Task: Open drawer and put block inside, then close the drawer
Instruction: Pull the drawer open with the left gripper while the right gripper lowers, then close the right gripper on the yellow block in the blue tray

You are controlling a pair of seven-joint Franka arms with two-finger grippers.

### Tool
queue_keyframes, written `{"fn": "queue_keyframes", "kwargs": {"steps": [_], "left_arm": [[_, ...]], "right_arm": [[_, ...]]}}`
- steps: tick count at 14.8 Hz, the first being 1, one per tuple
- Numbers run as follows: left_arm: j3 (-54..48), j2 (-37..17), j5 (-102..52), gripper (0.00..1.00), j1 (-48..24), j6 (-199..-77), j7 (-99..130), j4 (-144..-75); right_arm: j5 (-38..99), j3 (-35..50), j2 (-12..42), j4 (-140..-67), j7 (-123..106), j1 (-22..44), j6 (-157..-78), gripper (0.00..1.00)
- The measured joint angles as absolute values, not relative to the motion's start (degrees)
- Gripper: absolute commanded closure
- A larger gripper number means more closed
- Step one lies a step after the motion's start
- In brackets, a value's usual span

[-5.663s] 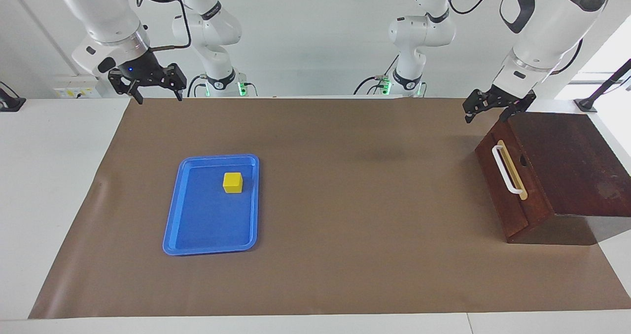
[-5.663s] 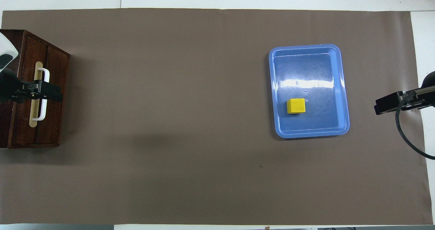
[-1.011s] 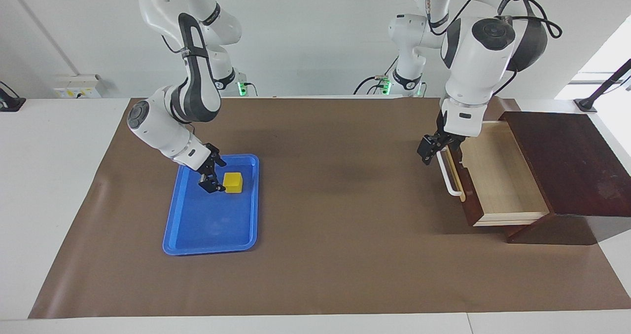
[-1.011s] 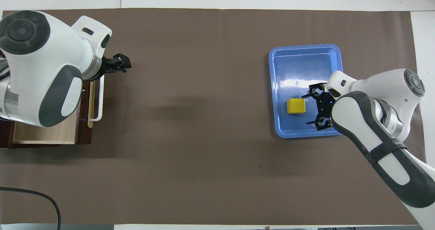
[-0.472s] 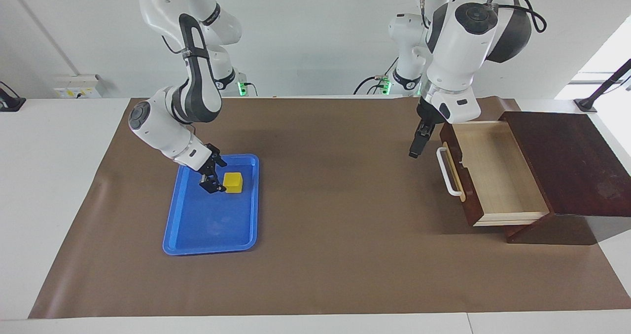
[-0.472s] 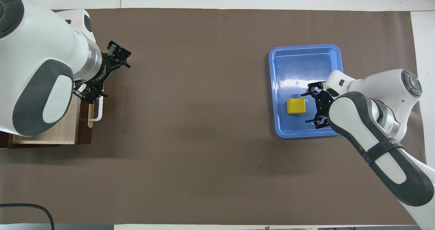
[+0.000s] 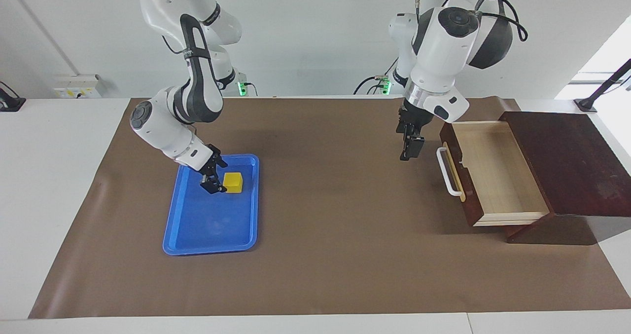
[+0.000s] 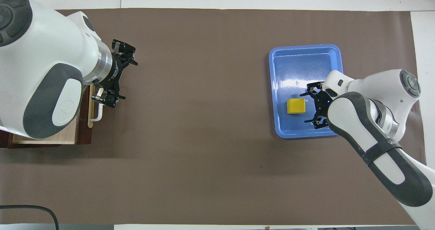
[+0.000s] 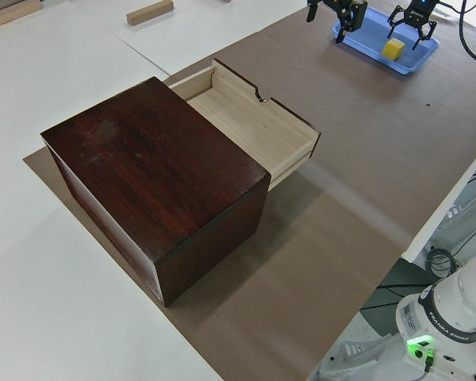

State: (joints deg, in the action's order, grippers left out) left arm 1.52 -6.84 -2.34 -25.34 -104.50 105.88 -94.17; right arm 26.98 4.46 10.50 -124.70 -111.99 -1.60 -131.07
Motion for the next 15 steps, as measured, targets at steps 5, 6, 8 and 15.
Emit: {"fn": "queue_keyframes", "kwargs": {"steps": [5,6,8,15], "left_arm": [[1.5,-8.3,-2.34,0.0,-27.74,-105.54,109.49,-95.34],[1.53,-8.37,-2.34,0.0,-28.04,-105.74,110.14,-95.38],[1.5,-8.37,-2.34,0.0,-28.4,-106.01,111.71,-95.39],[1.56,-8.72,-2.34,0.0,-29.93,-106.51,114.69,-95.73]], "right_arm": [[27.13,4.5,10.67,-125.43,-111.99,-1.05,-131.91,0.0],[27.21,4.51,10.67,-125.43,-111.99,-0.98,-131.91,0.0],[27.49,4.51,10.67,-125.43,-111.99,-0.73,-131.91,0.2],[27.96,4.51,10.67,-125.44,-111.99,-0.41,-132.73,1.0]]}}
